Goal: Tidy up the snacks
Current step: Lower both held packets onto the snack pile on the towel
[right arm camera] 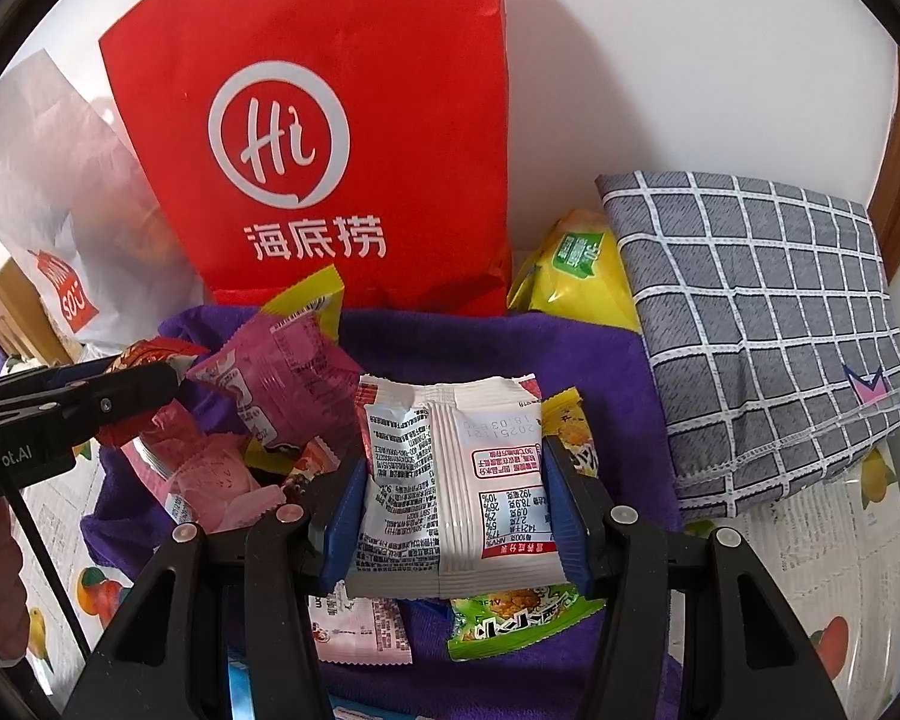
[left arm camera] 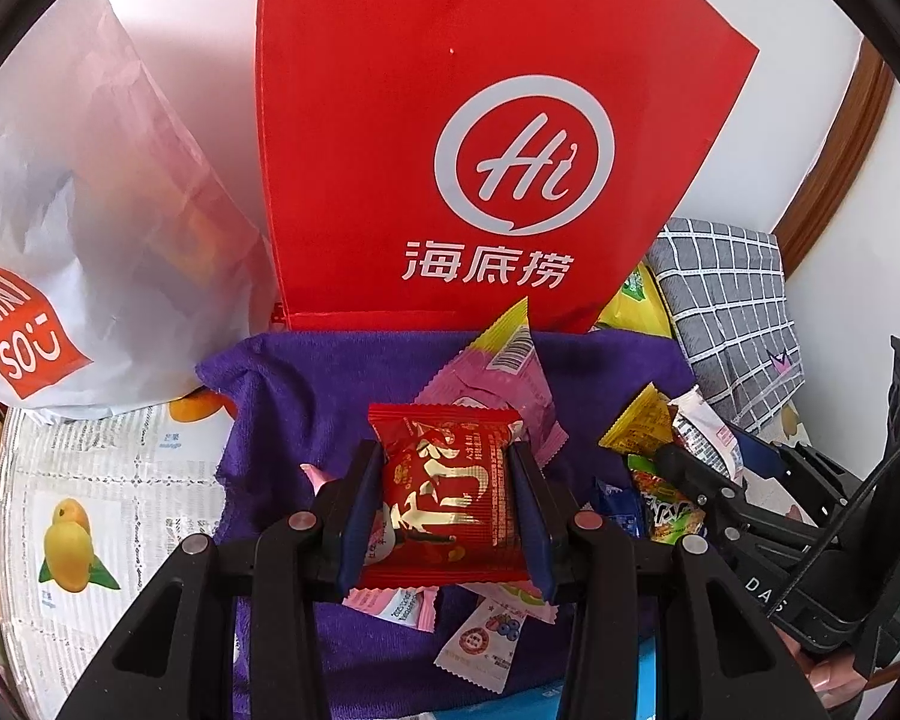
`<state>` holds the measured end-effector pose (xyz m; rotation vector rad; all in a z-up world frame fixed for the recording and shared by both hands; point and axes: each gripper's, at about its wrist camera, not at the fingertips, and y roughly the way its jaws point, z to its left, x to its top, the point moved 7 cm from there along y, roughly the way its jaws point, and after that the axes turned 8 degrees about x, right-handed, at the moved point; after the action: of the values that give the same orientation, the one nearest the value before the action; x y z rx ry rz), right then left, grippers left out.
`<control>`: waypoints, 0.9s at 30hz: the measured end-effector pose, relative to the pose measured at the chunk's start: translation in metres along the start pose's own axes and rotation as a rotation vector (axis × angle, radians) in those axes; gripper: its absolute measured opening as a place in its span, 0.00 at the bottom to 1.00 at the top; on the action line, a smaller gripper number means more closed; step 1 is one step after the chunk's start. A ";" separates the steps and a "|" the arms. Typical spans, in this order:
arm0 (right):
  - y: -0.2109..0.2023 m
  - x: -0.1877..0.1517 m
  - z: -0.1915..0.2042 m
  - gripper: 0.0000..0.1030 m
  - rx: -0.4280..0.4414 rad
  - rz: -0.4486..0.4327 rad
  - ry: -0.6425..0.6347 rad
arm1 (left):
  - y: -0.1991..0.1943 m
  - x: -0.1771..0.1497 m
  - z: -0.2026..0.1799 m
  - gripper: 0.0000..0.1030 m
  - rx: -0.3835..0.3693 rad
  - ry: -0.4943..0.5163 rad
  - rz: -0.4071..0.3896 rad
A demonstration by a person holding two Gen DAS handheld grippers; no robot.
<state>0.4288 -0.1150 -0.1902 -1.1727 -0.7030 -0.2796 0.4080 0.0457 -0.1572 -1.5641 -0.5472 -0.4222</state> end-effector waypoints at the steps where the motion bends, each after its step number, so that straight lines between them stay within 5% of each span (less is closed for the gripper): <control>1: 0.002 0.000 0.001 0.52 -0.001 0.003 -0.003 | 0.001 0.000 0.000 0.39 -0.001 0.000 0.002; 27: 0.018 -0.005 0.019 0.53 -0.017 0.034 -0.123 | 0.031 -0.014 -0.007 0.39 -0.043 -0.002 0.079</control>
<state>0.4282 -0.0913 -0.2023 -1.2240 -0.7887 -0.1862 0.4147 0.0367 -0.1897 -1.6219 -0.4791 -0.3742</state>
